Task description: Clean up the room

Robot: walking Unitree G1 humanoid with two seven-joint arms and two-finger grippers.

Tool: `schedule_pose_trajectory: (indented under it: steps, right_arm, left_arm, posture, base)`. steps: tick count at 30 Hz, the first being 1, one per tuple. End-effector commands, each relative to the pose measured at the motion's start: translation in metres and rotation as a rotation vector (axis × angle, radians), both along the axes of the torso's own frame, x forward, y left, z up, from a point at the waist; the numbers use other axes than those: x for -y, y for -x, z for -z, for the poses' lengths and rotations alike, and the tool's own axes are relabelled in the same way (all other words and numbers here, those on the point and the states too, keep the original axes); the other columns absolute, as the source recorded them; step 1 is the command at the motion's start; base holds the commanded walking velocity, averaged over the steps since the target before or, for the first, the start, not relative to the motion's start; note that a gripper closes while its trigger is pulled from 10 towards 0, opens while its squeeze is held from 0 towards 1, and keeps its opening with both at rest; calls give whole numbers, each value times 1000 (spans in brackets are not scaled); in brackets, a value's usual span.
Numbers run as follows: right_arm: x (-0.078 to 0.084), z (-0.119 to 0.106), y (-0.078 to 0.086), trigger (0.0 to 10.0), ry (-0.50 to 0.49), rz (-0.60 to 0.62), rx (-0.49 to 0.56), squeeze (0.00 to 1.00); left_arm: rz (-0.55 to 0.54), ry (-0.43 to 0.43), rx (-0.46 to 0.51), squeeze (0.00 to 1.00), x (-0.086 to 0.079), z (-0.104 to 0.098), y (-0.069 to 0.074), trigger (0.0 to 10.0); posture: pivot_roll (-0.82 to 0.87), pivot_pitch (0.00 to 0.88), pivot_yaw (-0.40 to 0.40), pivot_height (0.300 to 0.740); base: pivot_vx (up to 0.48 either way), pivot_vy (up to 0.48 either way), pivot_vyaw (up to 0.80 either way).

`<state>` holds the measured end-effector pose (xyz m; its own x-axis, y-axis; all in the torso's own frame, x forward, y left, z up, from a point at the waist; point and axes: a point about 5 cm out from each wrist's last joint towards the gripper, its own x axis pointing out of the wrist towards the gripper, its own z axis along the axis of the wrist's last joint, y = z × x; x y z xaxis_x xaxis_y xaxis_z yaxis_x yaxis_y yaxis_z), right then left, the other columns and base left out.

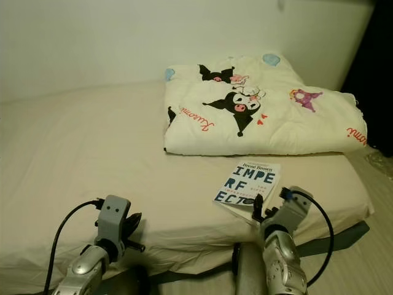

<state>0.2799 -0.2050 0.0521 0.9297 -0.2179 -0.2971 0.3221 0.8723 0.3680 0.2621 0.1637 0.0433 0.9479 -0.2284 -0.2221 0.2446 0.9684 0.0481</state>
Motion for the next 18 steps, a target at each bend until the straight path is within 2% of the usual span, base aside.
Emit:
schedule_pose_trajectory:
  steps: [1, 8, 12, 18]
  right_arm:
    - [2, 12, 5, 10000, -28, 17, -62, 1000]
    - [12, 18, 2, 10000, -73, 61, -110, 1000]
    - [15, 25, 1, 10000, -55, 53, -175, 1000]
    - [18, 29, -3, 10000, -19, 31, -204, 1000]
  left_arm:
    - [29, -15, -7, 0, 4, 2, 0, 10000]
    - [42, -25, -19, 0, 8, 4, 0, 10000]
    - [56, -35, -25, 0, 10, 5, 0, 10000]
    - [70, -58, -32, 0, 11, 7, 1, 10000]
  posture:
    - [-111, 160, 108, 550]
    - [-117, 175, 119, 550]
    - [-120, 190, 124, 550]
    - [-122, 205, 129, 550]
  base:
    - [0, 0, 0]
    - [0, 0, 0]
    - [0, 0, 0]
    - [0, 0, 0]
